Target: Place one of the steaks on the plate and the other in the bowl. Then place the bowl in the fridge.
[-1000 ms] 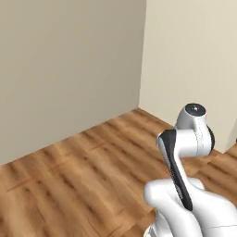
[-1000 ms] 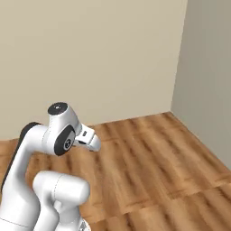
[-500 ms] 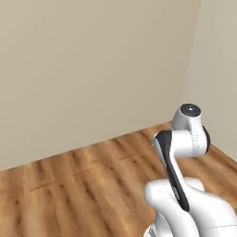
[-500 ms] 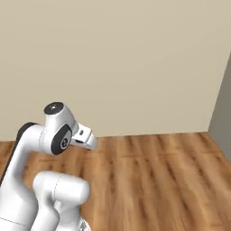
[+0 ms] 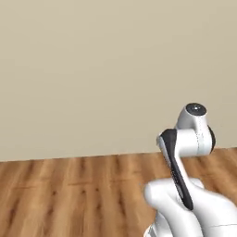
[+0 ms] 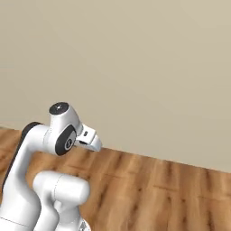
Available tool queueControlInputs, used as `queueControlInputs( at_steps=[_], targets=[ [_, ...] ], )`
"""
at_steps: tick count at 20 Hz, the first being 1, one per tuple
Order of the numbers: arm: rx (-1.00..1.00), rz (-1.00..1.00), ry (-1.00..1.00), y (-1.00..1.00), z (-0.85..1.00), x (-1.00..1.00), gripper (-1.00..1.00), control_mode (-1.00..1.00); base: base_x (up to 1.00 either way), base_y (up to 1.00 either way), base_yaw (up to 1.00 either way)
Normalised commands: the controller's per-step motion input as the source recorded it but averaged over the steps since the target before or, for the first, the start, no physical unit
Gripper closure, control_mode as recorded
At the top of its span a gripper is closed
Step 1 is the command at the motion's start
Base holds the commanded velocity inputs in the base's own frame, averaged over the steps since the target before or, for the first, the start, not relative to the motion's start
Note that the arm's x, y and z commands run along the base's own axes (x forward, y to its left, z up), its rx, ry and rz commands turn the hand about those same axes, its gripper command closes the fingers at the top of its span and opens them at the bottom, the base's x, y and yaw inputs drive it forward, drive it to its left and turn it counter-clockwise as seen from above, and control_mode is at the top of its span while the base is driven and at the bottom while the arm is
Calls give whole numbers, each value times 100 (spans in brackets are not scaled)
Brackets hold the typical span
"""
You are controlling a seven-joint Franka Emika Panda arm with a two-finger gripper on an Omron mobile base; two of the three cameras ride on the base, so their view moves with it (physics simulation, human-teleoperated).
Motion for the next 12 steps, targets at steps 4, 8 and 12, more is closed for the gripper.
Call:
queueControlInputs(
  at_steps=[4, 8, 12],
  targets=[
    [0, 0, 0, 0, 0, 0, -100, 100, 44, 6, 84],
    [0, 0, 0, 0, 0, 0, -100, 100, 12, 30, 88],
    [0, 0, 0, 0, 0, 0, -100, 100, 24, 6, 92]
  ],
)
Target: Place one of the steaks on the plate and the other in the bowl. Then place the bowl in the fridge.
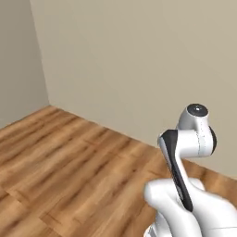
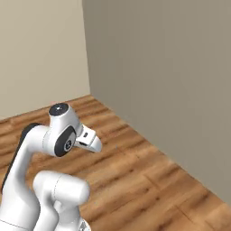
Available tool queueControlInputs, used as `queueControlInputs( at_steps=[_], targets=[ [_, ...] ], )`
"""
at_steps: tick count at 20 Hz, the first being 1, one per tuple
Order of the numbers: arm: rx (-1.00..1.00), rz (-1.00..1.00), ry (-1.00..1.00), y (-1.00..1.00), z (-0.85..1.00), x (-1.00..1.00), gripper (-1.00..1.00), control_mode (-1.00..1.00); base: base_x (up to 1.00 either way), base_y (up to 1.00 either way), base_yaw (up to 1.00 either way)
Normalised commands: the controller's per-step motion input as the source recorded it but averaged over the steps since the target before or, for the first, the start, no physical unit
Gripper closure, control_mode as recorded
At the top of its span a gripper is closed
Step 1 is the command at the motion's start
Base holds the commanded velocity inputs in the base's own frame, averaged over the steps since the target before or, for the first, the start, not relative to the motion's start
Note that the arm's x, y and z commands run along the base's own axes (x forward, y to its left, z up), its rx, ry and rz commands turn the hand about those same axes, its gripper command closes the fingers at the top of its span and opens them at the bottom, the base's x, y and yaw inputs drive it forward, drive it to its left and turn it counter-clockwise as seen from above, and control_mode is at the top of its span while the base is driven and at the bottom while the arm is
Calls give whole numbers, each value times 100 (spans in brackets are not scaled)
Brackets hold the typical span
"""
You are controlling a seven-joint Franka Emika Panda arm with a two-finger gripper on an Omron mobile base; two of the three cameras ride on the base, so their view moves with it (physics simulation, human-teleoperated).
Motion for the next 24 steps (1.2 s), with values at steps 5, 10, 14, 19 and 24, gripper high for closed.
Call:
queueControlInputs(
  at_steps=[5, 10, 14, 19, 24],
  targets=[
    [0, 0, 0, 0, 0, 0, -100, 100, 40, 1, 86],
    [0, 0, 0, 0, 0, 0, -100, 100, 41, 3, 83],
    [0, 0, 0, 0, 0, 0, -100, 100, 53, 7, 76],
    [0, 0, 0, 0, 0, 0, -100, 100, 78, 0, 60],
    [0, 0, 0, 0, 0, 0, -100, 100, 100, 0, 54]
  ],
)
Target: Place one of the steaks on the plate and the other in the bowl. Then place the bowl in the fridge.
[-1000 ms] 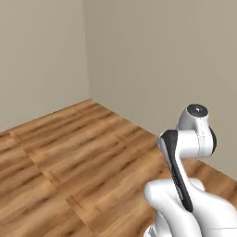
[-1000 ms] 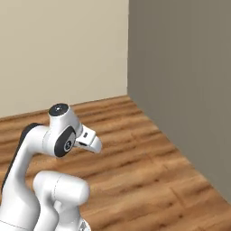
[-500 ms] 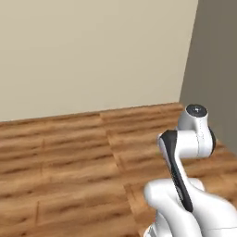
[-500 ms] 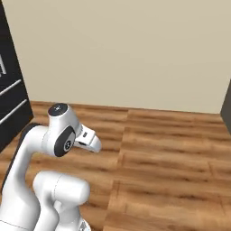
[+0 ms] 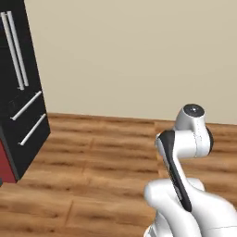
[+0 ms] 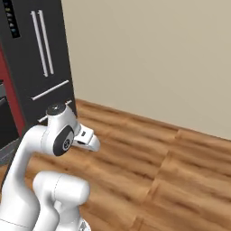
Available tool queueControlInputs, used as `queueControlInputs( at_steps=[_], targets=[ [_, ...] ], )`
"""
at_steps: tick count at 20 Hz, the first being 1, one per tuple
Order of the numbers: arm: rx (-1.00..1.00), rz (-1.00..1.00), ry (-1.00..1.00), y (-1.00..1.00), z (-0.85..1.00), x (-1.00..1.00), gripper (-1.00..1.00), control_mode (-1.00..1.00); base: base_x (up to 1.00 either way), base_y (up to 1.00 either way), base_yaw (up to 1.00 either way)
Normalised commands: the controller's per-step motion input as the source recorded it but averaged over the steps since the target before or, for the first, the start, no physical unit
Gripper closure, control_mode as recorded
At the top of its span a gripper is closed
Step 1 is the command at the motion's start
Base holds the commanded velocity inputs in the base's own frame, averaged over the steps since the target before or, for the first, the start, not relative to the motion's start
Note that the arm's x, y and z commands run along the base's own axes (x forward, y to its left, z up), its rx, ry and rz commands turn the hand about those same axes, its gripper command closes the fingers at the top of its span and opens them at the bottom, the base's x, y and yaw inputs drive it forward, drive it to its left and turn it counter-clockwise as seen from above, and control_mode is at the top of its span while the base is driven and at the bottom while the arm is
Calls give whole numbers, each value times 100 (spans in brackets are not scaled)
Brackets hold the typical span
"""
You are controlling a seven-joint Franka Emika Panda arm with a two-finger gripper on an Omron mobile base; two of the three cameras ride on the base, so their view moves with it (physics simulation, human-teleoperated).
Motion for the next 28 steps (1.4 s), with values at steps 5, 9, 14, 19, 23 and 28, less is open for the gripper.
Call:
queueControlInputs(
  at_steps=[5, 9, 14, 19, 23, 28],
  targets=[
    [0, 0, 0, 0, 0, 0, -100, 100, 97, -4, 53],
    [0, 0, 0, 0, 0, 0, -100, 100, 96, -15, 34],
    [0, 0, 0, 0, 0, 0, -100, 100, 71, -10, 33],
    [0, 0, 0, 0, 0, 0, -100, 100, 57, 0, 45],
    [0, 0, 0, 0, 0, 0, -100, 100, 63, -15, 55],
    [0, 0, 0, 0, 0, 0, -100, 100, 68, -43, 52]
  ],
)
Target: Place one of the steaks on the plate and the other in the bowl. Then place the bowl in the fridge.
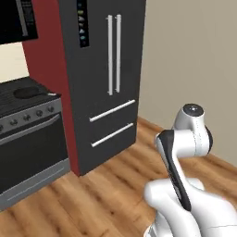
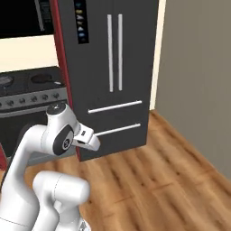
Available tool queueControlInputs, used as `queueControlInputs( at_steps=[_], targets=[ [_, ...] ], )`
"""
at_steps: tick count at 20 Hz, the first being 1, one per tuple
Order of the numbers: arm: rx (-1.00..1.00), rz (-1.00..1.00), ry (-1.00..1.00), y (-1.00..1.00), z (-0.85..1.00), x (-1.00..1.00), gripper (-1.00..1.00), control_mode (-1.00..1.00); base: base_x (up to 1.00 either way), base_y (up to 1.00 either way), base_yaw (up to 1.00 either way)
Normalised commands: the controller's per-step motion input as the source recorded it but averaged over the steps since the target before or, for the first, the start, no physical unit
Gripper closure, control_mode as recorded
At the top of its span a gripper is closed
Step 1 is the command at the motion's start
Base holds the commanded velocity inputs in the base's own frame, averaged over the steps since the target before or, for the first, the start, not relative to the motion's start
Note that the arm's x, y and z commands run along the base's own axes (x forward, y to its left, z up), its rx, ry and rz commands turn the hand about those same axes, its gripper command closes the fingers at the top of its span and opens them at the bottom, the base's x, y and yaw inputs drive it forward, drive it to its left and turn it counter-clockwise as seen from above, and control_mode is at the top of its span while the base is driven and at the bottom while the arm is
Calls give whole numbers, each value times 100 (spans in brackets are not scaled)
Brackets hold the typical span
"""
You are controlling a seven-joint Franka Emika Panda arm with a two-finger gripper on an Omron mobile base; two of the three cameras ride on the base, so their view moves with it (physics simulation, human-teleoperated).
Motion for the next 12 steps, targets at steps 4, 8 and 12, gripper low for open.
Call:
queueControlInputs(
  at_steps=[4, 8, 12],
  targets=[
    [0, 0, 0, 0, 0, 0, -100, 100, 61, -64, 48],
    [0, 0, 0, 0, 0, 0, -100, 100, 57, -63, 44],
    [0, 0, 0, 0, 0, 0, -100, 100, 82, -70, 43]
  ],
)
